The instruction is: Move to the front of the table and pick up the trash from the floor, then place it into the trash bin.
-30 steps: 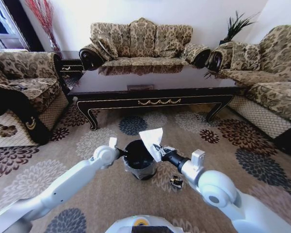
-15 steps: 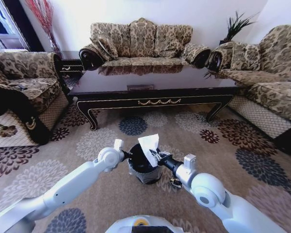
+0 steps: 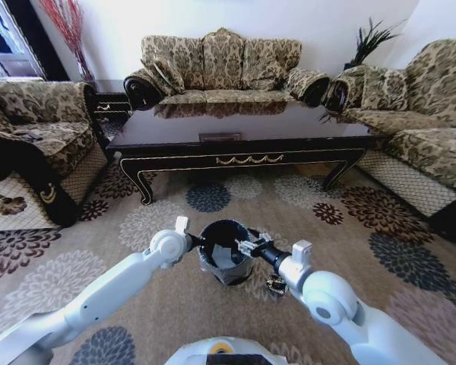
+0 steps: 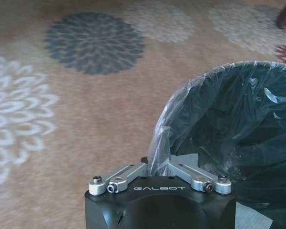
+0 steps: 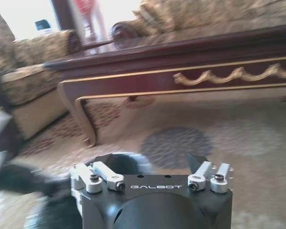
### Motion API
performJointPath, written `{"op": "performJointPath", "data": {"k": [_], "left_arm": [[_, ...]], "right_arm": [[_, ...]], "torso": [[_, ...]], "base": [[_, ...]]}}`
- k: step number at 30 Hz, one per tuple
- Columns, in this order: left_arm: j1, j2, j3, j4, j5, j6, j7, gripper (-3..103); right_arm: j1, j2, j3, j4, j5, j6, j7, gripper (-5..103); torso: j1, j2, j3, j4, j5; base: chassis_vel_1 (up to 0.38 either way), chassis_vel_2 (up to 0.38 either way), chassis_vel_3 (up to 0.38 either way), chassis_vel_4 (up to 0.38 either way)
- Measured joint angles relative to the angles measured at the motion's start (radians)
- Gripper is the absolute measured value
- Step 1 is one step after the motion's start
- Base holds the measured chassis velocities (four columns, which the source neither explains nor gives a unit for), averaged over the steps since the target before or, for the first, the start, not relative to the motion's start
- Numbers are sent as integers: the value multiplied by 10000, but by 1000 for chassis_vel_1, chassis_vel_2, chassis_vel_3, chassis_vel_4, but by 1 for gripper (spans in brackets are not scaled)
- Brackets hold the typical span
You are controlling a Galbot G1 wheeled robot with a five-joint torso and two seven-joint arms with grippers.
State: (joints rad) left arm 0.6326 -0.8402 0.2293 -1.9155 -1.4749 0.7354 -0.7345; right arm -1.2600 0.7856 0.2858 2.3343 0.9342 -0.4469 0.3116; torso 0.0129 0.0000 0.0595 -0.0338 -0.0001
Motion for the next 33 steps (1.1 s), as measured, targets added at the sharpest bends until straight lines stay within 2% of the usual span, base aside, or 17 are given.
{"op": "performJointPath", "data": {"k": [2, 5, 6, 9, 10, 14, 21, 27, 33], "left_arm": [[134, 115, -187, -59, 7, 0, 6, 0], [1069, 490, -1232, -396, 242, -1, 133, 0], [1069, 490, -1232, -396, 242, -1, 133, 0], [2402, 807, -2281, -766, 702, -1, 520, 0], [2402, 807, -2281, -766, 702, -1, 520, 0], [3735, 1252, -3390, -989, 1253, 5, 1079, 0], [4332, 1342, -3932, -1132, 1572, 3, 1454, 0], [4505, 1327, -4076, -1252, 1793, 2, 1496, 0], [4513, 1288, -4063, -1256, 1879, 1, 1508, 0]], "right_arm": [[-76, 3, 248, -88, 8, 42, -5, 85], [-486, 270, 1435, -605, -199, 283, -256, 99], [-486, 270, 1435, -605, -199, 283, -256, 99], [-1138, 645, 2354, -939, -310, 417, -510, 100], [-1138, 645, 2354, -939, -310, 417, -510, 100], [-1969, 918, 2877, -1702, -808, 657, -842, 100], [-2240, 1366, 2800, -3251, -1426, 792, -870, 100], [-2237, 2076, 2752, -4957, -2275, 1005, -896, 100], [-2361, 2474, 2607, -5755, -2534, 973, -624, 100]], "torso": [[0, 0, 0, 0, 0], [0, 0, 0, 2, 0], [0, 0, 0, 2, 0], [0, 0, -1, -6, -1], [0, 0, -1, -6, -1], [0, 0, -1, 3, 0], [0, -1, 0, -3, 1], [0, 0, -1, -3, 1], [0, 0, 0, 0, -1]], "base": [[0, 0, 0, 0], [0, 0, 0, 0], [0, 0, 0, 0], [0, 0, 0, 0], [0, 0, 0, 0], [0, 0, 0, 0], [0, 0, 0, 0], [0, 0, 0, 0], [0, 0, 0, 0]]}}
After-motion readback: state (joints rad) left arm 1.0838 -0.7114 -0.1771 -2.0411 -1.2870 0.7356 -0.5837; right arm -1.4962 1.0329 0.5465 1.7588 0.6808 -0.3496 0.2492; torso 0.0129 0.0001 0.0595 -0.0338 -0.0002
